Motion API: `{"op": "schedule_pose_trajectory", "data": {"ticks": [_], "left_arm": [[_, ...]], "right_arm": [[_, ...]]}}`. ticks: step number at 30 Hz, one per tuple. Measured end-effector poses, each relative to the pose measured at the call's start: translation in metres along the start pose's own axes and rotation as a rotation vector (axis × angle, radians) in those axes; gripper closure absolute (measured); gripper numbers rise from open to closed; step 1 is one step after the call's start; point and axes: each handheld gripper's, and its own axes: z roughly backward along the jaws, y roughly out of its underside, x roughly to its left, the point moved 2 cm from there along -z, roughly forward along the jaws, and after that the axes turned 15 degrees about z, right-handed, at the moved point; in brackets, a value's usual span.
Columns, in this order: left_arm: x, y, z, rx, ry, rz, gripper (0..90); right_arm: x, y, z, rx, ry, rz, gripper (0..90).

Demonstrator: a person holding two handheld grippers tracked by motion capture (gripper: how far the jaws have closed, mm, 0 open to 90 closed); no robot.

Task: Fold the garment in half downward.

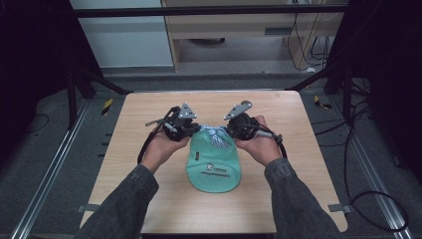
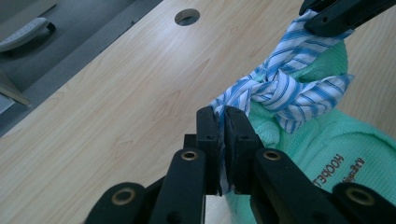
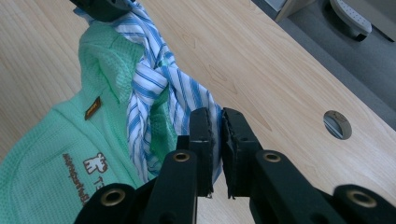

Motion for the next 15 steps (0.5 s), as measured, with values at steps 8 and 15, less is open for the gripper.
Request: {"op": "schedule_pose_trajectory", "data": {"ticks": [8,15], "left_arm": [[0.0022,-0.0107,-0.0044,-0.004,0.001,-0.004,85.6],[-0.0006,-0.0071,-0.0089,-0.01,0.001,-0.005,85.6]], "right_arm": [[-0.0104,0.0009,0.0002,-0.007,0.016,-0.016,82.9],[-0.0089,0.0047,0.0007,-0.006,0.014,-0.002,83.2]]}}
